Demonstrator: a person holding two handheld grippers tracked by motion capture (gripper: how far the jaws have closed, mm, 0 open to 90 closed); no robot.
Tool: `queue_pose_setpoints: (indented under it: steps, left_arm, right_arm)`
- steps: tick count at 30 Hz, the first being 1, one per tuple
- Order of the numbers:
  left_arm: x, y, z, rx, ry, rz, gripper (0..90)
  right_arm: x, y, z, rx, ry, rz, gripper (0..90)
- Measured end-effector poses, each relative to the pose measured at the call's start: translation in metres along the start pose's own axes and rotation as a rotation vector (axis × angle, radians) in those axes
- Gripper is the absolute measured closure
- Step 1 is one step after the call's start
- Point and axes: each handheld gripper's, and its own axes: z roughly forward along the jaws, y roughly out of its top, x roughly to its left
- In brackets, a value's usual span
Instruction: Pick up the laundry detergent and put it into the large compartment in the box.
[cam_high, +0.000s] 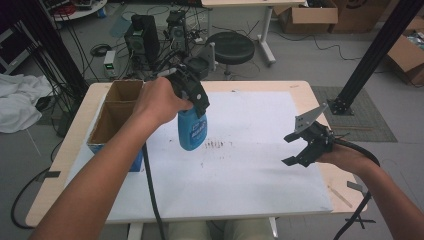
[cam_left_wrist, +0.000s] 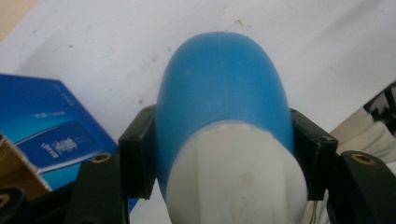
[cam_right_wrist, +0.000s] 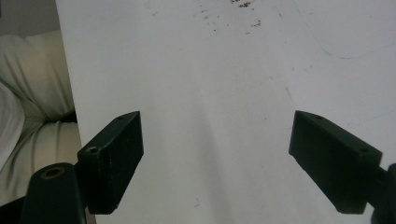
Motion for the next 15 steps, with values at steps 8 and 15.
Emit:
queue_pose_setpoints:
  steps: [8, 15]
  left_arm:
    - [0.021, 0.000, -0.019, -0.009, 0.011, -0.127, 38.0]
    - [0.038, -0.003, -0.036, -0.018, 0.037, -0.213, 38.0]
  right_arm:
    - [-0.003, 0.003, 0.002, -0.009, 0.009, -0.013, 17.5]
    - [-0.004, 0.003, 0.007, -0.011, 0.017, -0.019, 17.5]
